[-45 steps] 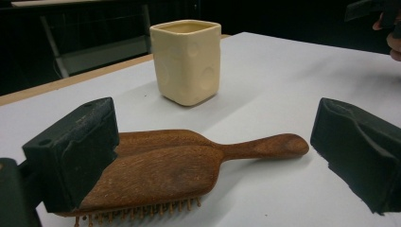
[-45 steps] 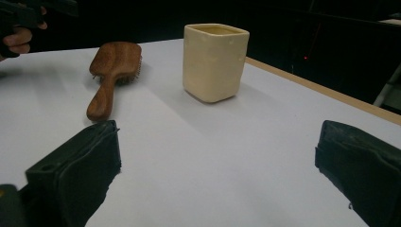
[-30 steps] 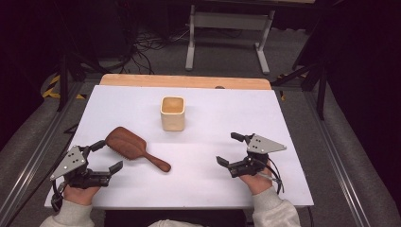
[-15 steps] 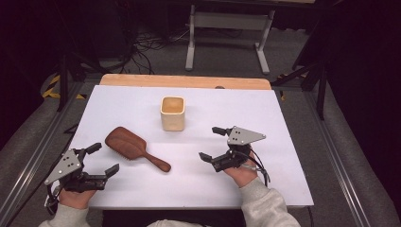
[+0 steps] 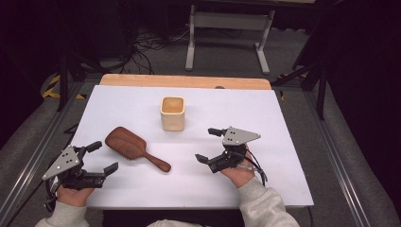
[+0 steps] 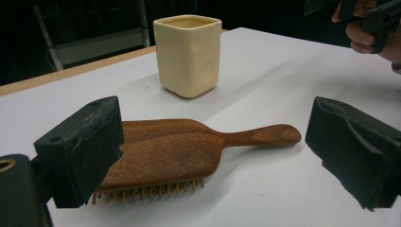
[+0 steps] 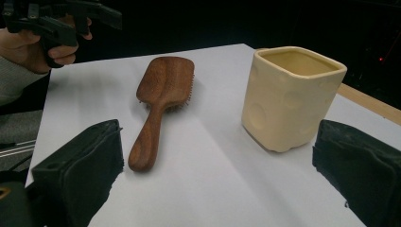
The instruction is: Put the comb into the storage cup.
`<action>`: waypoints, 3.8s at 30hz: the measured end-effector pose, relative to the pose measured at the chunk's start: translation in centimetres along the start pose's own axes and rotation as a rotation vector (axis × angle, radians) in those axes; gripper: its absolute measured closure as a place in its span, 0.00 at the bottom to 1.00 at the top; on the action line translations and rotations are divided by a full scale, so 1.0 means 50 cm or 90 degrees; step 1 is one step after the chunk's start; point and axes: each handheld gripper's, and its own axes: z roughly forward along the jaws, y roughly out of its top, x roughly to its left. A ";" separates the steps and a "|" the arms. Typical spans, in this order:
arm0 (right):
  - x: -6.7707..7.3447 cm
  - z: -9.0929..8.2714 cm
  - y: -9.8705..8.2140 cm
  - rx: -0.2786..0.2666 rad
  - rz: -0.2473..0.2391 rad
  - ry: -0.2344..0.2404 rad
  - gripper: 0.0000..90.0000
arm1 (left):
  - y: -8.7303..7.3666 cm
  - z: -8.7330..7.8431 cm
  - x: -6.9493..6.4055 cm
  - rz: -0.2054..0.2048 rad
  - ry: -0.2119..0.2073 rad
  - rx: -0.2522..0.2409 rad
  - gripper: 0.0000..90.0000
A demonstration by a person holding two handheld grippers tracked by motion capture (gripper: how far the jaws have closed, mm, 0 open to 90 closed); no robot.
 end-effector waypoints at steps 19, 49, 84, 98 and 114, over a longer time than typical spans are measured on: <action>0.025 0.070 0.064 0.111 -0.050 0.134 1.00 | 0.001 -0.013 0.004 0.006 -0.029 0.007 0.22; 0.084 0.258 0.083 0.314 -0.121 0.271 1.00 | -0.003 -0.009 0.006 0.008 -0.025 0.011 0.18; 0.067 0.309 0.031 0.427 -0.138 0.260 1.00 | -0.005 -0.008 0.007 0.009 -0.022 0.011 0.15; 0.029 0.312 0.025 0.414 -0.137 0.215 1.00 | -0.005 -0.009 0.009 0.005 -0.019 0.008 0.15; 0.034 0.304 0.069 0.407 -0.125 0.258 0.82 | -0.005 -0.010 0.008 0.006 -0.021 0.007 0.15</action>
